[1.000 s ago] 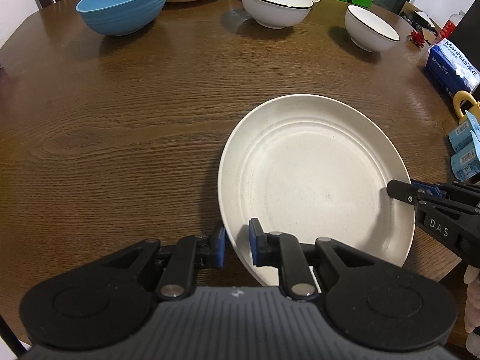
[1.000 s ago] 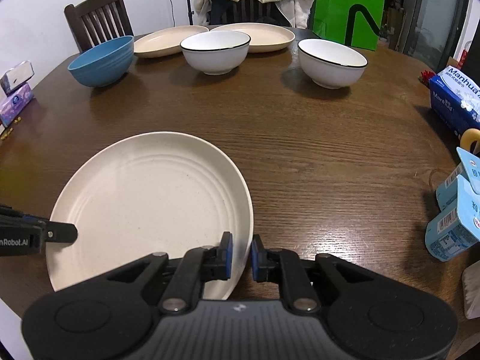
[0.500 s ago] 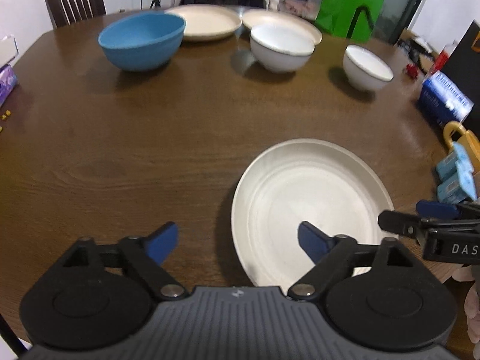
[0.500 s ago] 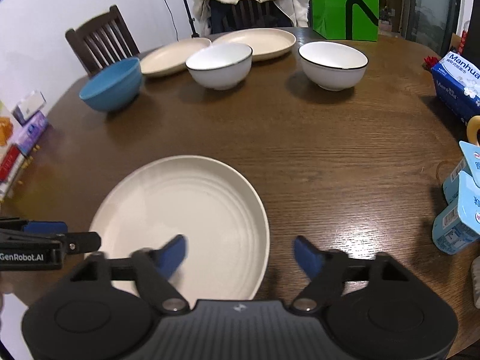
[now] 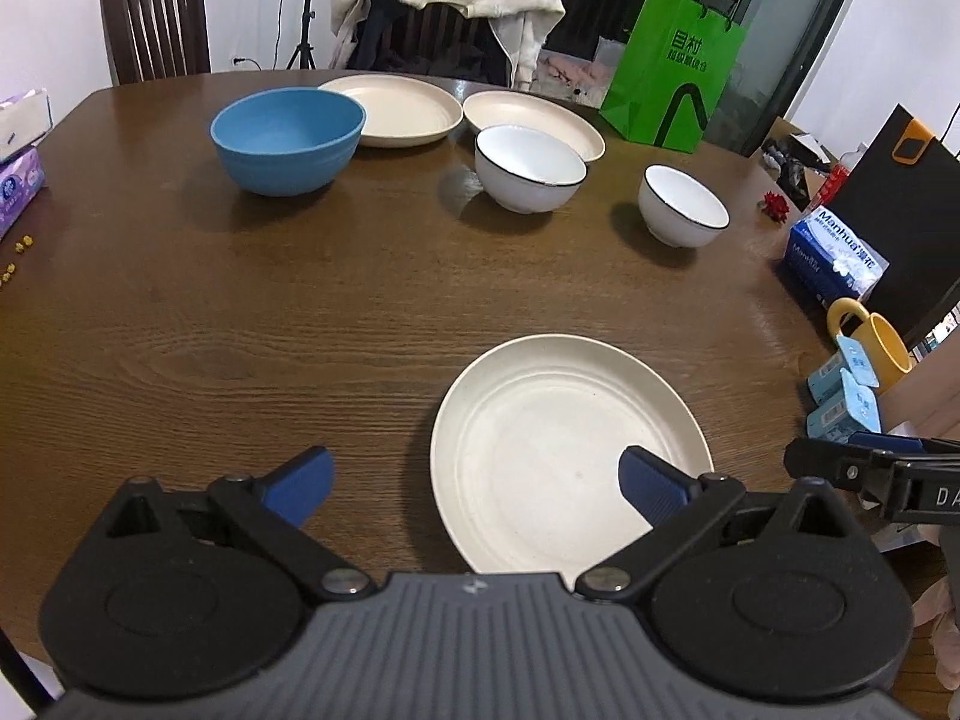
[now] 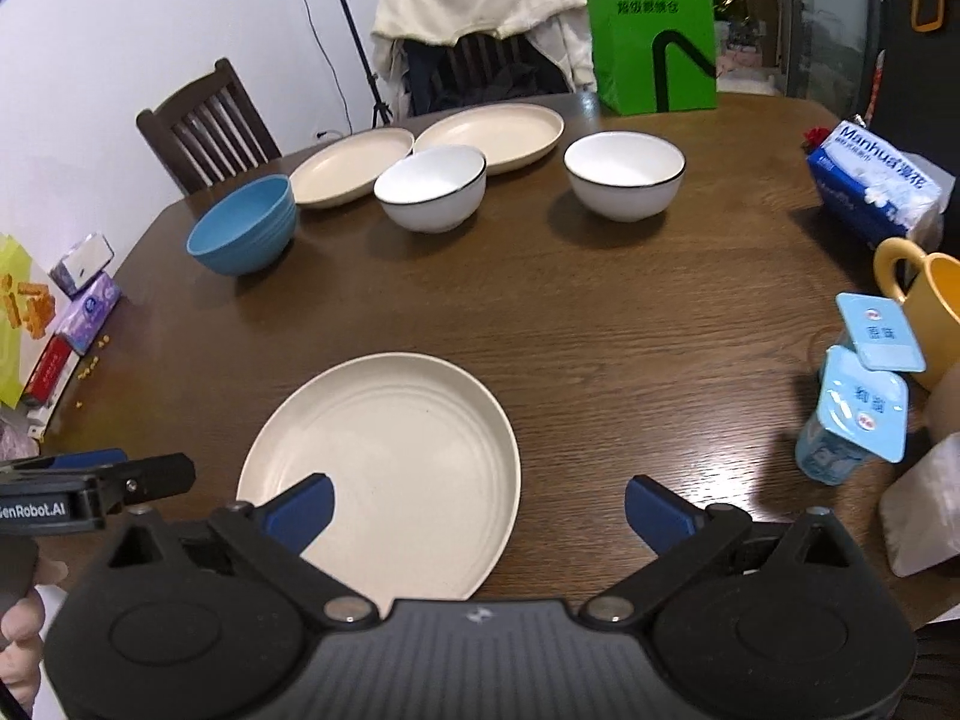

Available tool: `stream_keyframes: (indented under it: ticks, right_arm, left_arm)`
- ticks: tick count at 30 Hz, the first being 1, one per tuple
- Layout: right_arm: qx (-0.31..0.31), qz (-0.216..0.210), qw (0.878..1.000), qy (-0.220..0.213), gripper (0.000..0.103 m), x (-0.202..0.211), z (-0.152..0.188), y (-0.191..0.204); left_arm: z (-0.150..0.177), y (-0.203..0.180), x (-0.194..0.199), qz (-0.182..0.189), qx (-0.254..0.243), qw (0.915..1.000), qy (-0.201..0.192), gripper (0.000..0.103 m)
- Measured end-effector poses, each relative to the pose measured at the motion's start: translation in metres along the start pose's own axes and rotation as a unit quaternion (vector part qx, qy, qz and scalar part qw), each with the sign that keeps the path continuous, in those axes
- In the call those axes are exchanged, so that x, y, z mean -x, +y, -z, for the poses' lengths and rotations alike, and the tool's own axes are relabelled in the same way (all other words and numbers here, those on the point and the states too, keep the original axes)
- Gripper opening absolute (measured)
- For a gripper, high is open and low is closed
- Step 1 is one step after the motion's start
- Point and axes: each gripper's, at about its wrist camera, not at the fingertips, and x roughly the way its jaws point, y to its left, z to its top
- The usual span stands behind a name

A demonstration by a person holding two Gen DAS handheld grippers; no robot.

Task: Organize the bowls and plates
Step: 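Withdraw both tools from the placed cream plate, then move both tools past the bowls toward the two remaining cream plates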

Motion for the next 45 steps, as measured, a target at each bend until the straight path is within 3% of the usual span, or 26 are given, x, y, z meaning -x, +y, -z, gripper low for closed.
stream_keyframes:
  ticks: [13, 26, 45]
  right_arm:
    - [0.002, -0.002, 1.000, -0.021, 0.103, 0.024, -0.008, 0.004]
    - [0.019, -0.004, 1.000, -0.020, 0.103, 0.044, -0.030, 0.018]
    - [0.034, 0.027, 0.999, -0.029, 0.103, 0.049, -0.096, 0.035]
  left_arm:
    - [-0.015, -0.004, 0.036, -0.005, -0.001, 0.9993, -0.036, 0.103]
    - [-0.030, -0.004, 0.066, -0.014, 0.019, 0.9986, -0.048, 0.103]
    - [-0.106, -0.002, 0.073, -0.020, 0.018, 0.9973, -0.068, 0.103]
